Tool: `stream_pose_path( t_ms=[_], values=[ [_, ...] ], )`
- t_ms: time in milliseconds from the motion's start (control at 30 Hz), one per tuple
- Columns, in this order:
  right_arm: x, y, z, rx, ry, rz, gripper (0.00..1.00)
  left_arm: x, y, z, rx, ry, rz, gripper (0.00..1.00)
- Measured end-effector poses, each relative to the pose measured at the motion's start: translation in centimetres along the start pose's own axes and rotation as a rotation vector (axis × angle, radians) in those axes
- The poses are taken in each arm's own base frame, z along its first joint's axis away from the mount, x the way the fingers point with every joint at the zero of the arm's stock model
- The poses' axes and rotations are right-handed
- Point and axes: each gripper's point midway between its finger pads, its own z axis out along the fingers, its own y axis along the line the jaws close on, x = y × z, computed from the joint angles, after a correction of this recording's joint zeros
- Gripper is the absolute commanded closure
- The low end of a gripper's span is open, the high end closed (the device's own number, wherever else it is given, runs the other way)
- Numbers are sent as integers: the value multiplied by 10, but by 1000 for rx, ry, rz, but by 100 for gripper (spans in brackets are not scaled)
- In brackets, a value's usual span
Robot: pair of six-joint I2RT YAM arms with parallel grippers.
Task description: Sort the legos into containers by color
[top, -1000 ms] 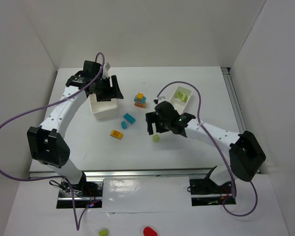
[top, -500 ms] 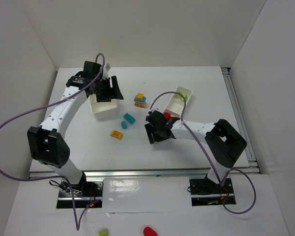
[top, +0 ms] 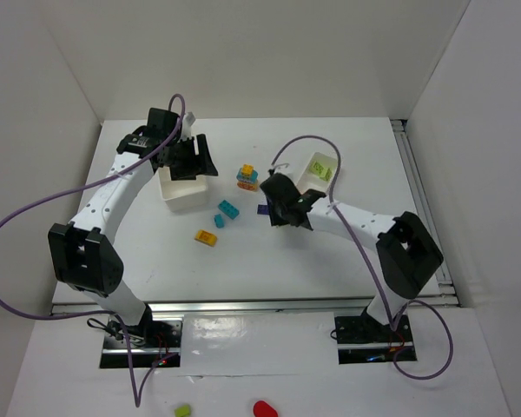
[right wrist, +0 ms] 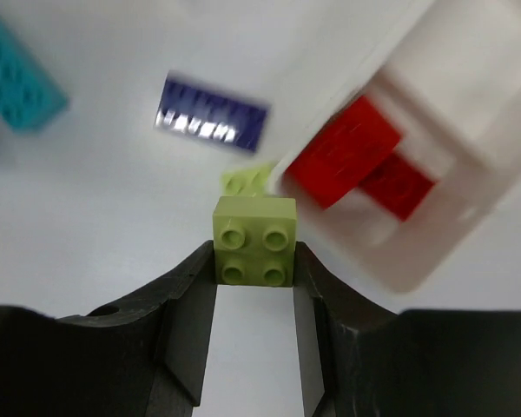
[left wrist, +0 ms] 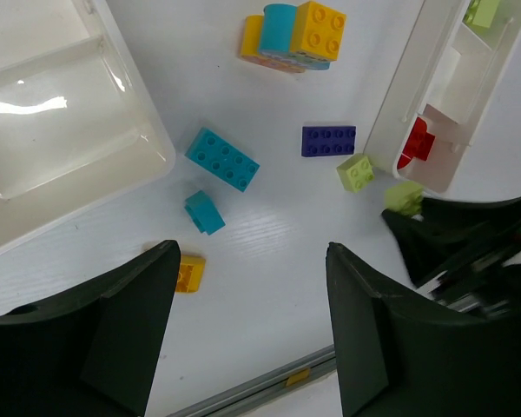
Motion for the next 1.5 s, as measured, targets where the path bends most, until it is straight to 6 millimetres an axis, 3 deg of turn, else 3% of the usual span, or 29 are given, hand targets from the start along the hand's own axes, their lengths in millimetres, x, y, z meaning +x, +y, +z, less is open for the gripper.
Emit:
stream_pose_path(
  t_ms=[67,133,300,467,600,633,700,800,900,1000,1067,1167,1267,1333,1500],
  values=[
    [-32,-19,-4,36,-61,67,61,0,0,0,0,0,0,23],
    [-65,-51,-3,93,-118,157,61,0,0,0,1,1,0,23],
    [-121,-130,13,236,-181,330,61,0,0,0,2,1,0,23],
    [-133,-173,59,314,-141,394,57,1,0,0,0,3,3,23],
    [-126,-189,92,336,-92,416,24,1,1,0,-2,4,2,23],
    [-127,-191,96,338,-86,418,19,1,1,0,-3,5,2,23],
    [-130,-193,99,336,-87,418,18,2,1,0,-4,8,1,23],
    [-137,-189,90,331,-110,406,30,3,1,-1,-5,11,0,23],
    [-135,-172,66,302,-138,381,38,4,2,-1,-7,14,-1,23],
    [-119,-132,27,217,-159,321,38,4,2,-1,-7,15,-2,23],
    [-104,-94,4,133,-169,263,33,4,2,-1,-8,16,-2,23],
    [-66,-38,-14,1,-128,154,26,5,2,-1,-8,18,-3,23],
    [-23,-4,-13,-85,-43,61,26,5,2,-1,-9,19,-3,23],
    [1,5,-10,-122,19,24,26,5,2,-1,-9,20,-3,23],
    [24,10,7,-148,102,-12,22,5,2,-1,-9,20,-3,23]
  ],
)
